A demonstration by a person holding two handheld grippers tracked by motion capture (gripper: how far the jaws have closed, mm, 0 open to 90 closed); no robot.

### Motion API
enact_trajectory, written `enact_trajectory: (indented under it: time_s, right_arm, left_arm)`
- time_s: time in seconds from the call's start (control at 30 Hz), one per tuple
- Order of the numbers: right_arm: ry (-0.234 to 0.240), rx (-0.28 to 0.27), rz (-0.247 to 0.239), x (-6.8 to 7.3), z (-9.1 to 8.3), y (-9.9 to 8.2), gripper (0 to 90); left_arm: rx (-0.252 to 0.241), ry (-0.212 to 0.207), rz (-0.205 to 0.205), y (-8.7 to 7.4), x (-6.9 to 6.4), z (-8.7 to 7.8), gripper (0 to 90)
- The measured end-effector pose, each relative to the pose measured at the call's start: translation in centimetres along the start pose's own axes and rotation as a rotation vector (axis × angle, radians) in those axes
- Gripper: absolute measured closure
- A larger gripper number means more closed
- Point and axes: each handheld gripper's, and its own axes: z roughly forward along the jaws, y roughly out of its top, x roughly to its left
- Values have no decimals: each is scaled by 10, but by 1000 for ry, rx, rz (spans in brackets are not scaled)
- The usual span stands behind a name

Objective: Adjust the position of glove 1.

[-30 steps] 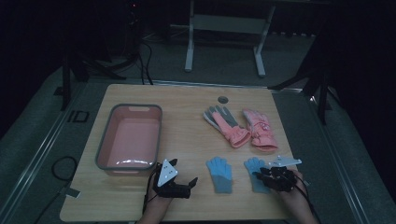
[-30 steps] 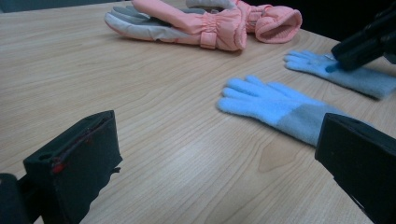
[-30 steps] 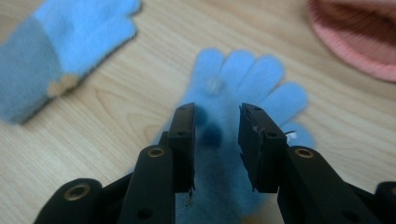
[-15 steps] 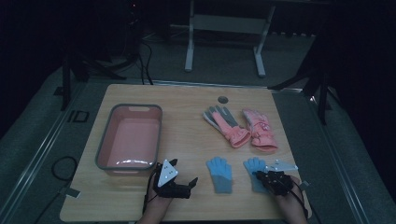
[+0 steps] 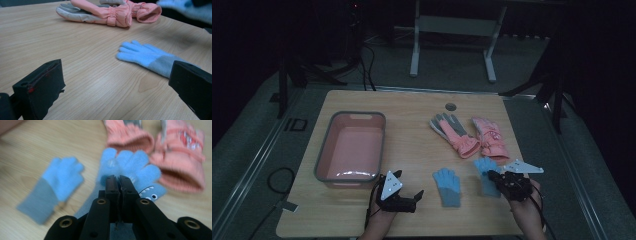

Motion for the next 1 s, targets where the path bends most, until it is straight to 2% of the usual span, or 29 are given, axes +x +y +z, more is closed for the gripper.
enact_trajectory:
  time_s: [0.27, 0.33, 0.47, 0.7, 0.73, 0.8, 0.93, 1.0]
  right_arm:
    - [33, -57, -57, 28, -15, 38, 867]
    - [38, -58, -63, 30, -16, 40, 868]
    - [71, -63, -92, 49, -14, 50, 867]
    - [129, -26, -97, 72, 6, 47, 867]
    - [129, -26, -97, 72, 6, 47, 867]
    - [156, -9, -92, 80, 16, 42, 868]
    - [169, 13, -79, 85, 28, 37, 867]
    - [162, 24, -69, 86, 33, 33, 867]
  left_arm:
    - [-2, -1, 0, 0, 0, 0, 1]
    - [-3, -1, 0, 0, 0, 0, 1]
    - [-2, -2, 2, 0, 0, 0, 1]
    - [-3, -2, 4, 0, 0, 0, 1]
    - [-3, -2, 4, 0, 0, 0, 1]
    - [-1, -3, 6, 0, 0, 0, 1]
    - [-1, -4, 8, 0, -1, 0, 1]
    - [0, -6, 8, 0, -1, 0, 1]
